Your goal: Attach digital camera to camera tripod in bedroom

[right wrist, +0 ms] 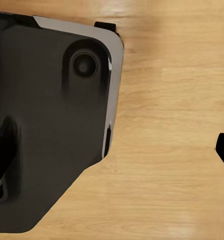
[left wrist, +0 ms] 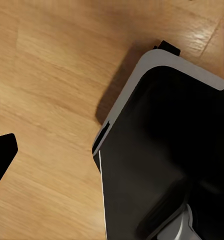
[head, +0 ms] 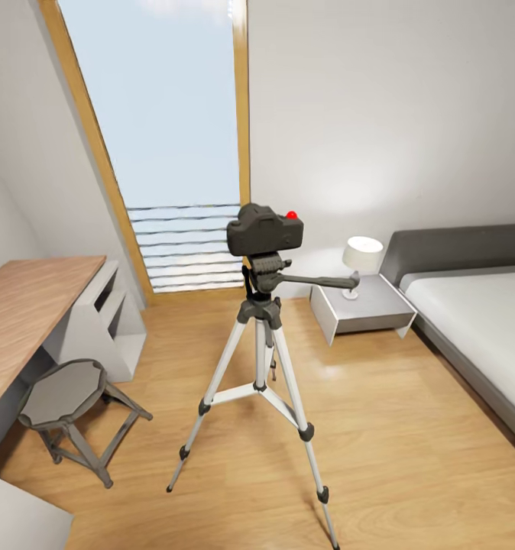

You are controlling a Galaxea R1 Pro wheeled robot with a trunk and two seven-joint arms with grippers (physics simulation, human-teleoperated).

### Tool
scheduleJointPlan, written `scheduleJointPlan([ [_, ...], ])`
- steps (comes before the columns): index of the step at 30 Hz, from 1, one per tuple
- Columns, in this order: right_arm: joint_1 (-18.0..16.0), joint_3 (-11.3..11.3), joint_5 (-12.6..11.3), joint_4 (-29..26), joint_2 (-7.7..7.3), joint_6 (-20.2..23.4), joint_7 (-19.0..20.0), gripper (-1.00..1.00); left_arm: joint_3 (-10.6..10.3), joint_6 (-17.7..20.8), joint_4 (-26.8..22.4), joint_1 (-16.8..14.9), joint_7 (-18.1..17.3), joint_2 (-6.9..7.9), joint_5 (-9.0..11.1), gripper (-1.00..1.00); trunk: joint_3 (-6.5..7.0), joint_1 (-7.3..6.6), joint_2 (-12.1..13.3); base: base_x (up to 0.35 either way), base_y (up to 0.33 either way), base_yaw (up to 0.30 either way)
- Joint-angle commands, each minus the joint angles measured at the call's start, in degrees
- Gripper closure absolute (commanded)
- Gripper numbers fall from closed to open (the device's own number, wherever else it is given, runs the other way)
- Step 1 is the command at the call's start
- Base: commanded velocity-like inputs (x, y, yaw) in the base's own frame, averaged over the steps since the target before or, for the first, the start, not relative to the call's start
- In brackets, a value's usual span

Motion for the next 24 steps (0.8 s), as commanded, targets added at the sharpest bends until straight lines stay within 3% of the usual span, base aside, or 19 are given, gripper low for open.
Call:
scheduleJointPlan([
  [1, -0.1, -0.5, 0.5, 0.2, -0.02, -0.3, -0.2, -1.0, -0.5, 0.1, -0.1, 0.0, 0.3, 0.02, 0.4, -1.0, -0.01, 0.03, -0.1, 0.0, 0.0, 0.0],
  [10, 0.0, -0.5, 0.4, 0.2, 0.55, -0.1, -5.2, -1.0, -0.6, 0.1, -0.2, 0.0, 0.3, 0.02, 0.3, -1.0, 0.82, 0.03, -0.1, 0.0, 0.0, 0.0],
  [24, 0.0, -0.5, 0.4, 0.2, 0.8, 0.0, -6.5, -1.0, -0.6, 0.1, -0.2, 0.0, 0.3, 0.02, 0.1, -1.0, 2.11, 0.03, -0.1, 0.0, 0.0, 0.0],
])
